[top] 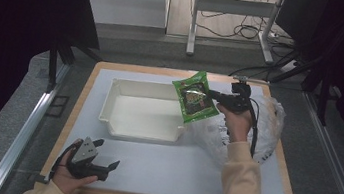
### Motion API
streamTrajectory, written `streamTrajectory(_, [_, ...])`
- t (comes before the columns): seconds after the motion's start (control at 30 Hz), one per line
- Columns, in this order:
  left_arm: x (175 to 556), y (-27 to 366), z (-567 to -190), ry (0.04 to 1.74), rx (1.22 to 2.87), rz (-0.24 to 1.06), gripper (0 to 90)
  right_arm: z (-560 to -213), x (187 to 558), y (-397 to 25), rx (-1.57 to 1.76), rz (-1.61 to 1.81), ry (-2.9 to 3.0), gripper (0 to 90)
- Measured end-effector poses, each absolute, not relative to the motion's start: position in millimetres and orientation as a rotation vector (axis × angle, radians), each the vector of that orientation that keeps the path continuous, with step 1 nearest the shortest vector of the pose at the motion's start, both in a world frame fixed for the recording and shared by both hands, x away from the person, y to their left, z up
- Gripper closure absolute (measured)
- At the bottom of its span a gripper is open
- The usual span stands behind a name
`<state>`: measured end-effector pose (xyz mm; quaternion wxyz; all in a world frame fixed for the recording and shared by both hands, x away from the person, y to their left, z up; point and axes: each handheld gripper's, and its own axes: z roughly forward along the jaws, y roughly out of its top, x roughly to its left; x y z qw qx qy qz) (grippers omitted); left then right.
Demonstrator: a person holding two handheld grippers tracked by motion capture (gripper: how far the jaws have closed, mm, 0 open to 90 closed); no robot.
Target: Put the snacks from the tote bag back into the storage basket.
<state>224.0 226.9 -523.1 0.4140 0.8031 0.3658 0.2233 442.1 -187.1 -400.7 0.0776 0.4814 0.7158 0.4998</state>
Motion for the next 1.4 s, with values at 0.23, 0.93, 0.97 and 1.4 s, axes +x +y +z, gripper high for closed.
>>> streamTrajectory(0.23, [224.0,227.0,-523.4,0.921,2.020,0.561,10.3,-404.0,445.8,-175.5,1.448,1.507,2.133,90.0])
streamTrajectory(0.93, [224.2,227.7,-523.2,0.918,2.023,0.561,10.3,-409.8,454.6,-141.1,1.449,1.506,2.147,90.0])
streamTrajectory(0.97, [224.1,227.8,-523.2,0.918,2.022,0.560,10.3,-410.8,455.0,-139.6,1.451,1.503,2.148,90.0])
streamTrajectory(1.4, [224.2,227.9,-523.2,0.919,2.022,0.560,10.3,-419.3,458.6,-123.5,1.458,1.503,2.163,90.0])
